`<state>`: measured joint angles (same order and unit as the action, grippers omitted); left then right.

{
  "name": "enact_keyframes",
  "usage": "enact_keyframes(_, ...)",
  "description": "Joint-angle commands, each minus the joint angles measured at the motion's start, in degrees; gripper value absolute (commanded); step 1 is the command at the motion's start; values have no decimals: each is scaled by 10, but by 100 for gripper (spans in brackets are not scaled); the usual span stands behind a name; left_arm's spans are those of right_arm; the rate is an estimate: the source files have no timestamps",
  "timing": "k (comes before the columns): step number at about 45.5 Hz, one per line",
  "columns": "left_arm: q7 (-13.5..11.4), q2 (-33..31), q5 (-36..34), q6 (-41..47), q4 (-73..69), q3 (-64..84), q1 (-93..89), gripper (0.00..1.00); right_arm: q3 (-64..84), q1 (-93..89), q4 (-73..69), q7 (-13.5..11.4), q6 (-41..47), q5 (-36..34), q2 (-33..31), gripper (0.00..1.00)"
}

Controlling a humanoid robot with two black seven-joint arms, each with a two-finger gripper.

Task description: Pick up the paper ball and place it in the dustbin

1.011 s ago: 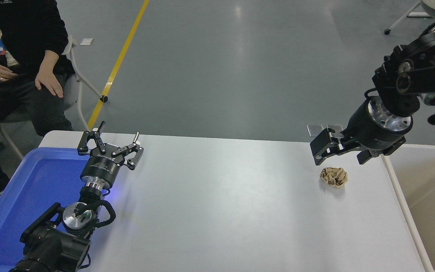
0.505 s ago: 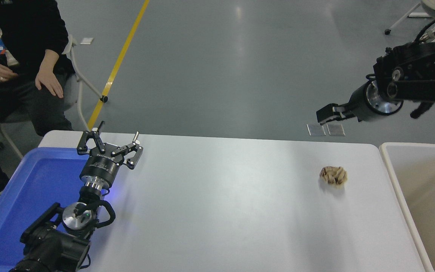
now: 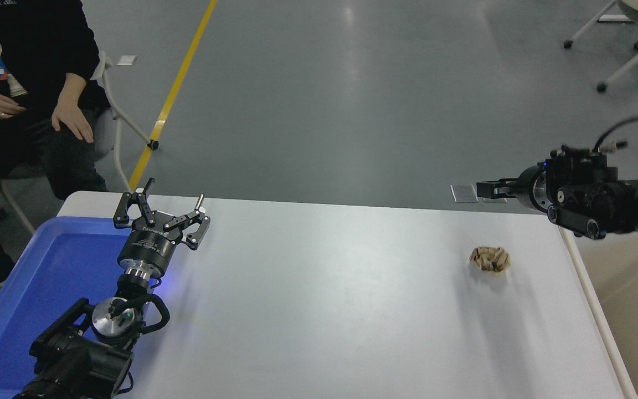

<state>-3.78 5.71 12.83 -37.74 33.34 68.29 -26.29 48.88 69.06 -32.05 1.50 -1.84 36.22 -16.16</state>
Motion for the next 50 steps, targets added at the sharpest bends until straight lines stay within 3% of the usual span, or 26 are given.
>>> enact_keyframes(1,0,0,0,0,0,0,0,99,-6,-103,81,4,-36,7,46,100)
enact_keyframes(35,0,0,0,0,0,0,0,99,-6,-193,160,3,-50,1,103,97)
enact_keyframes(40,0,0,0,0,0,0,0,99,-7,-193,161,3,-48,0,103,73)
enact_keyframes(43,0,0,0,0,1,0,0,99,-4,-193,161,3,-47,1,102,46)
enact_keyframes(47,0,0,0,0,1,0,0,99,-1,-194,162,3,-46,1,102,32)
enact_keyframes(50,0,0,0,0,0,0,0,99,-1,-193,162,3,-46,2,102,0)
